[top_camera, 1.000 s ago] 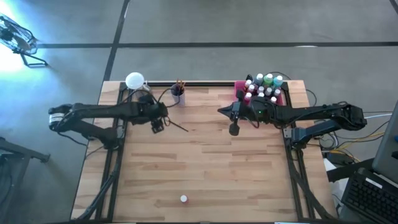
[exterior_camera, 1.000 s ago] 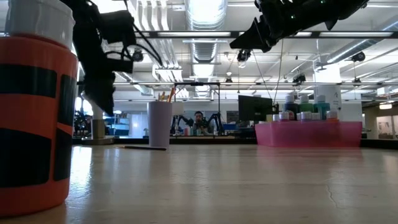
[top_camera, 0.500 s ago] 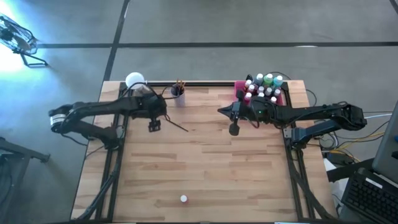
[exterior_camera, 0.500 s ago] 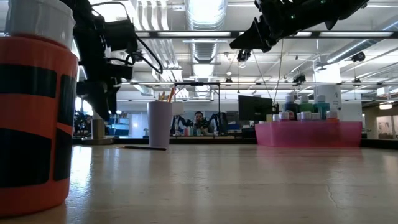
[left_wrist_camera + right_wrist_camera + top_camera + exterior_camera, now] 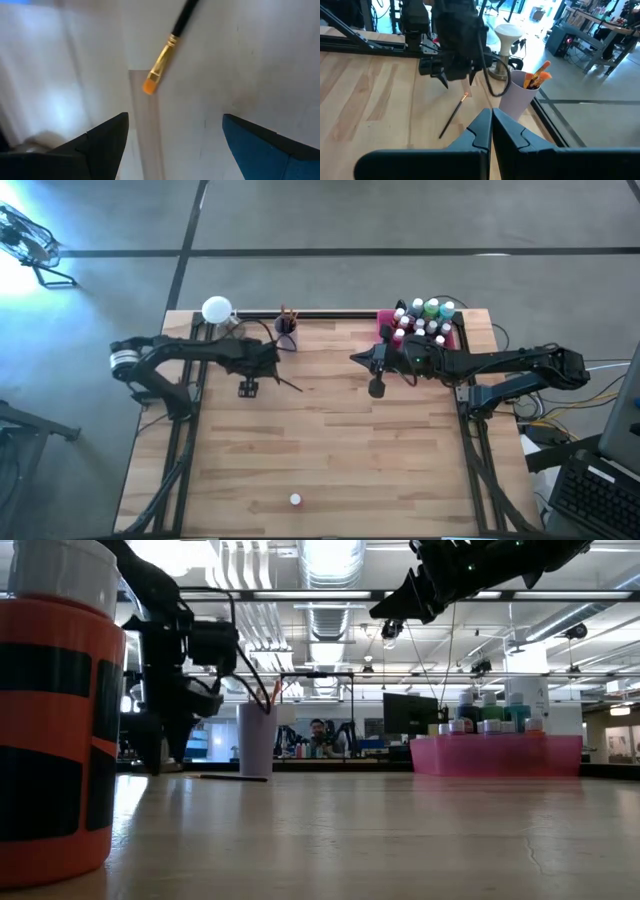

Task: Pick & Place Paint Supplies
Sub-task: Put the gold black paint brush into the purple cup

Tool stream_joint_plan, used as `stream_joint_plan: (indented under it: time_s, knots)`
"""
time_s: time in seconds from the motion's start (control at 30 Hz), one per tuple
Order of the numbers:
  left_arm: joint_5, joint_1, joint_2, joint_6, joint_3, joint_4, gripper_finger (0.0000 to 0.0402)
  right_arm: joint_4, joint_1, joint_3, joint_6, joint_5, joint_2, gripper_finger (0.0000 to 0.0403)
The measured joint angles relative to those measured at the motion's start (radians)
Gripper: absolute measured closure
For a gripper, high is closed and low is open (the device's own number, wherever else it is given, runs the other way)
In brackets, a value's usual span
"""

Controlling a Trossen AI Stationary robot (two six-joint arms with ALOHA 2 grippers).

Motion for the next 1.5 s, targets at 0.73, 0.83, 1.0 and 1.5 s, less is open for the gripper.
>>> stream_joint_plan:
  time_s: [0.73,0.83,1.0,1.5]
  knots:
    - [0.019,0.0,0.084,0.289,0.045,0.111,0.0076,0.0,-0.001,0.0,-0.027,0.0,0.0,0.0394]
    - [0.024,0.0,0.09,0.327,0.047,0.112,0.0076,0.0,-0.001,0.0,-0.027,0.0,0.0,0.0394]
    - [0.023,0.0,0.092,0.338,0.047,0.108,0.0076,0.0,-0.001,-0.001,-0.027,0.0,0.0,0.0394]
    - [0.055,0.029,0.093,0.314,0.047,0.04,0.0076,0.001,-0.001,-0.001,-0.027,0.0,0.0,0.0394]
